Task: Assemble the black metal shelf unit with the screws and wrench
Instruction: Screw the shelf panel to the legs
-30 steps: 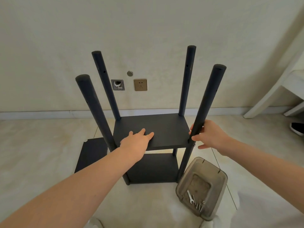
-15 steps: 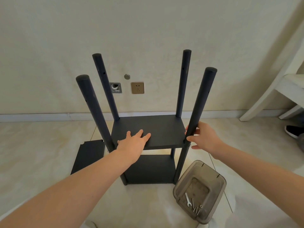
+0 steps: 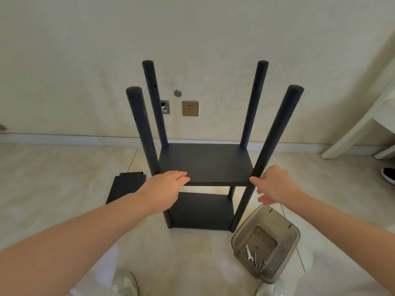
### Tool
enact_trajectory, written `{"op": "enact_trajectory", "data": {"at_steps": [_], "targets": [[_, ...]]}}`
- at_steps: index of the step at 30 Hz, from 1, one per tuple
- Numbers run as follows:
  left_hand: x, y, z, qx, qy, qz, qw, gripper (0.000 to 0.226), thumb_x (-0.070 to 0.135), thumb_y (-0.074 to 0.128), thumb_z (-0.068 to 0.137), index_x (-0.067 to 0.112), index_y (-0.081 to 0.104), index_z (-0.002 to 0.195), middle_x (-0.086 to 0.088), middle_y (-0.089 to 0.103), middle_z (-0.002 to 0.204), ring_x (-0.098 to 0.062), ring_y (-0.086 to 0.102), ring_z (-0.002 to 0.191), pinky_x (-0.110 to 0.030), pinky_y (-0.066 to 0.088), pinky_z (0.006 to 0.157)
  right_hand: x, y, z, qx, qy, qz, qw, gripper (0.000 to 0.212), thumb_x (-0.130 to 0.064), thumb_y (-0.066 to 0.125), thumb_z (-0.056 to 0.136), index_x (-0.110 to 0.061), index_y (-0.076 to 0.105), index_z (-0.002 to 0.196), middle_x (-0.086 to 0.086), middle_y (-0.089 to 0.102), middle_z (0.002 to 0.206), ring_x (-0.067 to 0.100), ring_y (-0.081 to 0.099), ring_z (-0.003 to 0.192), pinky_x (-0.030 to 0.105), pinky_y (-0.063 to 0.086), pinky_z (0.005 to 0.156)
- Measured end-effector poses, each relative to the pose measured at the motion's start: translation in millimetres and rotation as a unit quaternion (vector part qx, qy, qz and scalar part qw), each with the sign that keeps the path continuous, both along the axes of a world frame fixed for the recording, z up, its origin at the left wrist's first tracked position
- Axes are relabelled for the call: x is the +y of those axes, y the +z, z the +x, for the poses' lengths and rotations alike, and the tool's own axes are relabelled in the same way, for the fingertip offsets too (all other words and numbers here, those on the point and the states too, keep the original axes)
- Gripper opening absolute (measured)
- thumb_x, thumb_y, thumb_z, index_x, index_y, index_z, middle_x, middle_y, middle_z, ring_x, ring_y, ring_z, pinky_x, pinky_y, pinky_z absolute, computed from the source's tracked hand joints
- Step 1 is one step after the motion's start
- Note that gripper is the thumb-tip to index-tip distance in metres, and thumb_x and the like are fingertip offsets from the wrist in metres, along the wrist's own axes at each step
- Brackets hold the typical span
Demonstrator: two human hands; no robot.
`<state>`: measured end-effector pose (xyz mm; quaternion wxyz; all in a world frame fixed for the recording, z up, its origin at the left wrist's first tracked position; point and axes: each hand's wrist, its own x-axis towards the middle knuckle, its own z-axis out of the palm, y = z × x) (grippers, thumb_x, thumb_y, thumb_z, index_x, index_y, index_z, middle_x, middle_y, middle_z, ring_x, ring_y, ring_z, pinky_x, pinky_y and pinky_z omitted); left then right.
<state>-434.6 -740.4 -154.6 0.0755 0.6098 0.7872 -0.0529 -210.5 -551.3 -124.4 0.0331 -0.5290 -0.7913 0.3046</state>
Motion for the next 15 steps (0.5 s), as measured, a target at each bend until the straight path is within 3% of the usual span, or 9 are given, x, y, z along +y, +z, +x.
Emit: {"op": "enact_trajectory", "data": {"at_steps": [4,6,8,11,13,15], "targets": [[-43.6,2.8,-14.0,-0.054,-0.017,0.041,0.998,0.044,0.018,0.042,0.106,0.032,0.046,0.148,0.012,0.044,0.153,-0.006,0.04,0.14,-0.024,0.036,0.111,-32.0,-17.3,-17.6,-0.065,0.121,0.023,0.99,0.026,-0.028,0.054,0.099,-0.009,0.067,0.086,0.004,0.068,0.076,0.013,0.065,0.058,0.009,0.041,0.042],[-66.5,-1.8,-25.2,-0.074,0.001,0.012,0.997,0.045,0.018,0.04,0.105,0.033,0.046,0.147,0.013,0.049,0.145,-0.006,0.044,0.133,-0.02,0.037,0.104,-52.7,-29.6,-34.2,-0.081,0.183,0.016,0.98,0.026,-0.027,0.052,0.099,-0.01,0.069,0.089,0.006,0.071,0.084,0.008,0.061,0.061,0.008,0.037,0.046],[-87.9,-9.1,-42.6,-0.083,0.019,-0.058,0.995,0.046,0.018,0.041,0.104,0.032,0.044,0.148,0.012,0.05,0.14,-0.009,0.045,0.131,-0.019,0.037,0.1,-70.8,-45.1,-54.4,-0.09,0.235,-0.002,0.968,0.023,-0.026,0.05,0.1,-0.012,0.067,0.093,0.006,0.069,0.085,0.008,0.062,0.066,0.013,0.048,0.057],[-116.3,-16.6,-73.6,-0.104,0.058,-0.141,0.983,0.042,0.021,0.046,0.104,0.028,0.046,0.146,0.01,0.053,0.137,-0.01,0.049,0.127,-0.024,0.041,0.103,-96.3,-69.9,-89.6,-0.109,0.281,-0.028,0.953,0.02,-0.024,0.049,0.099,-0.01,0.063,0.099,0.007,0.067,0.088,0.021,0.067,0.079,0.036,0.059,0.077],[-133.7,-24.7,-95.6,-0.11,0.094,-0.151,0.978,0.042,0.022,0.045,0.105,0.029,0.046,0.146,0.012,0.054,0.138,-0.009,0.05,0.126,-0.022,0.04,0.103,-113.9,-85.6,-116.3,-0.118,0.304,-0.041,0.945,0.02,-0.022,0.048,0.098,-0.007,0.062,0.102,0.009,0.067,0.094,0.026,0.066,0.084,0.039,0.057,0.078],[-148.7,-36.6,-116.2,-0.121,0.136,-0.148,0.972,0.045,0.021,0.044,0.105,0.031,0.042,0.148,0.013,0.055,0.138,-0.01,0.05,0.127,-0.023,0.04,0.104,-131.4,-104.6,-142.7,-0.123,0.322,-0.053,0.937,0.019,-0.02,0.047,0.096,-0.008,0.058,0.088,0.008,0.062,0.09,0.028,0.062,0.079,0.036,0.053,0.069]]}}
